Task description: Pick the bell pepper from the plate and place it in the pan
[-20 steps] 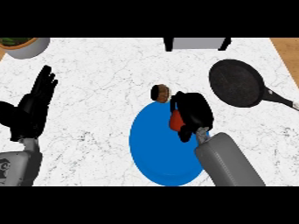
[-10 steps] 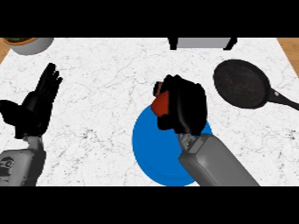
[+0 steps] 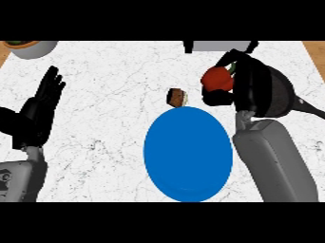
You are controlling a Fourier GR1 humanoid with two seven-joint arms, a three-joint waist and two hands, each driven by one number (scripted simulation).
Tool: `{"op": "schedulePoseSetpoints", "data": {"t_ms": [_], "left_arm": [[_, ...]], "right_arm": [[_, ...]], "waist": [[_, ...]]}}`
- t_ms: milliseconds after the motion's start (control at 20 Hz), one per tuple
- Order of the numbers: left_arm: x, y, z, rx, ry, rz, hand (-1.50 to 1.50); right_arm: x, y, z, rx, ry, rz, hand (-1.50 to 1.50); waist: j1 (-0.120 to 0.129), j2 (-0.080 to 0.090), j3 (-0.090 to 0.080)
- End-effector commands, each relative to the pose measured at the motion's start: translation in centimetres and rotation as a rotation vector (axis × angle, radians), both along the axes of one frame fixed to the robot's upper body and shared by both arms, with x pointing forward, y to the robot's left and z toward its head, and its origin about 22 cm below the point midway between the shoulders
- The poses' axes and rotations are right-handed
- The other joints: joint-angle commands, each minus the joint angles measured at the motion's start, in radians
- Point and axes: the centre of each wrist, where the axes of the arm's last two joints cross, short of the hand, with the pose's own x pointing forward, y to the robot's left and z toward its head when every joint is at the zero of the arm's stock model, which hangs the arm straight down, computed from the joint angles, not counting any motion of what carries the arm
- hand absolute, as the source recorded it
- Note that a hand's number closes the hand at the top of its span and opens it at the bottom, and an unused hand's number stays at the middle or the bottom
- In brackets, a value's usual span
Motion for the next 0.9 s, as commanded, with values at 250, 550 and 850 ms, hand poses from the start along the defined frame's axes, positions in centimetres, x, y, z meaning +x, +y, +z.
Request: {"op": "schedulePoseSetpoints", "data": {"t_ms": [250,550,850], "left_arm": [[1.0,-0.5,-0.1,-0.005,-0.026,-0.005,0.00],[1.2,-0.9,1.2,0.005,-0.002,-0.035,0.00],[0.0,-1.4,-0.6,-0.019,-0.009,-0.056,0.00]], "right_arm": [[5.0,-10.7,-3.6,-0.071,-0.007,-0.121,1.50],[5.7,-17.6,-8.0,-0.231,0.012,-0.251,1.50],[5.8,-23.8,-7.2,-0.177,0.018,-0.287,1.50]], "waist": [[0.007,0.004,0.000],[0.041,0.018,0.003],[0.054,0.023,0.004]]}}
